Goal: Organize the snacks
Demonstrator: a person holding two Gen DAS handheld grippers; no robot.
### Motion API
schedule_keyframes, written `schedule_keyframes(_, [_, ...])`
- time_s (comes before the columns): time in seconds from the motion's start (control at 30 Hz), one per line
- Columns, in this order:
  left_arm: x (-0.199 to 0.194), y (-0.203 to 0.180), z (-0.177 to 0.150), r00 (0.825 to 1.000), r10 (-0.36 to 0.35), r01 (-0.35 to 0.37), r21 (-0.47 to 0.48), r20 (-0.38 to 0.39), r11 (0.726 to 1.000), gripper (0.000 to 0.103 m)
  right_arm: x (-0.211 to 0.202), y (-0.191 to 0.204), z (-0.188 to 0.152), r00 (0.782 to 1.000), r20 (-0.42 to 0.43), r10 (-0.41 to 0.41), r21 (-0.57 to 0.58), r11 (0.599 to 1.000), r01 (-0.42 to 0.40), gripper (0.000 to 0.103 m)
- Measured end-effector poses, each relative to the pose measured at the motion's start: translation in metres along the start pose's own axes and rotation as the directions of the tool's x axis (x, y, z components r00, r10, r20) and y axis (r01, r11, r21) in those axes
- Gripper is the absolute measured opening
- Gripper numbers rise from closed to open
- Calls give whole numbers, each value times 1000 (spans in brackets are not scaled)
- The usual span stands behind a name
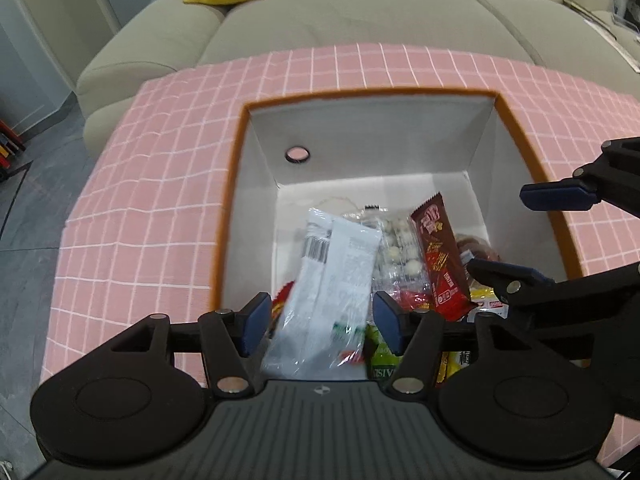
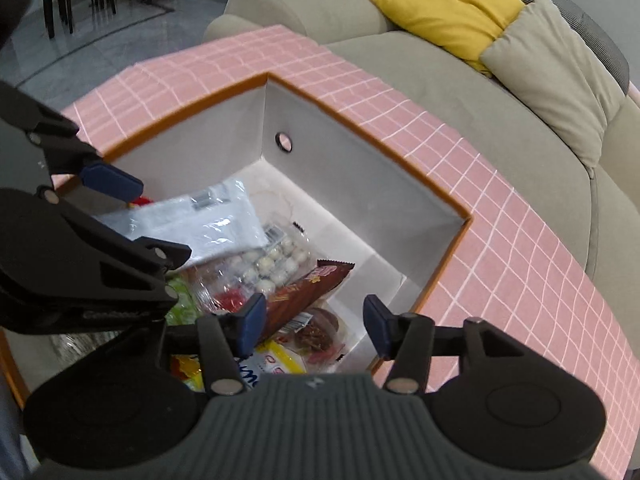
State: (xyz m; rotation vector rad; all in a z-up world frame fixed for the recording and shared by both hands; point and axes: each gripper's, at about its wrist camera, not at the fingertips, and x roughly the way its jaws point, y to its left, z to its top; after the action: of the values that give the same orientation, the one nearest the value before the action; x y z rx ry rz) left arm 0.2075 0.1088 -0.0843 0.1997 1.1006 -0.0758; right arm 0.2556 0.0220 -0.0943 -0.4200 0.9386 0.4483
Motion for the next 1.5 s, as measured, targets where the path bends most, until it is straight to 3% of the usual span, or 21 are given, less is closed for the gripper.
schedule_keyframes(0.27, [-48,11,-2,994,42,-37,-50,99,998,70,-49,-10,0,996,87,27,90,995,-35,70])
schedule_keyframes(0.5, [-100,10,-15,970,68,-43,-109,231,993,71,-102,-12,-19,981,194,26,180,982,-62,79])
schedule_keyframes(0.77, [-151,-8,-39,918,74,-16,-150,390,989,71,-158,-9,-59,945,325,-22,288,955,-77,86])
schedule_keyframes(0.97, [-179,-21,-62,873,87,7,-191,481,982,74,-193,-3,-92,910,397,-118,342,939,-27,92])
schedule_keyframes(1.07, [-185,-25,-74,860,106,4,-215,500,977,76,-204,0,-104,898,410,-158,362,932,-1,95])
schedule_keyframes(1.27, [-185,-35,-89,858,160,-43,-243,487,969,77,-214,5,-135,881,412,-232,398,916,56,96])
schedule_keyframes(1.4, [-179,-46,-98,861,159,-63,-209,483,976,84,-212,8,-155,890,397,-223,408,912,46,96])
schedule_keyframes(1.5, [-168,-52,-102,876,148,-75,-173,460,982,85,-208,11,-166,897,383,-219,403,914,51,96])
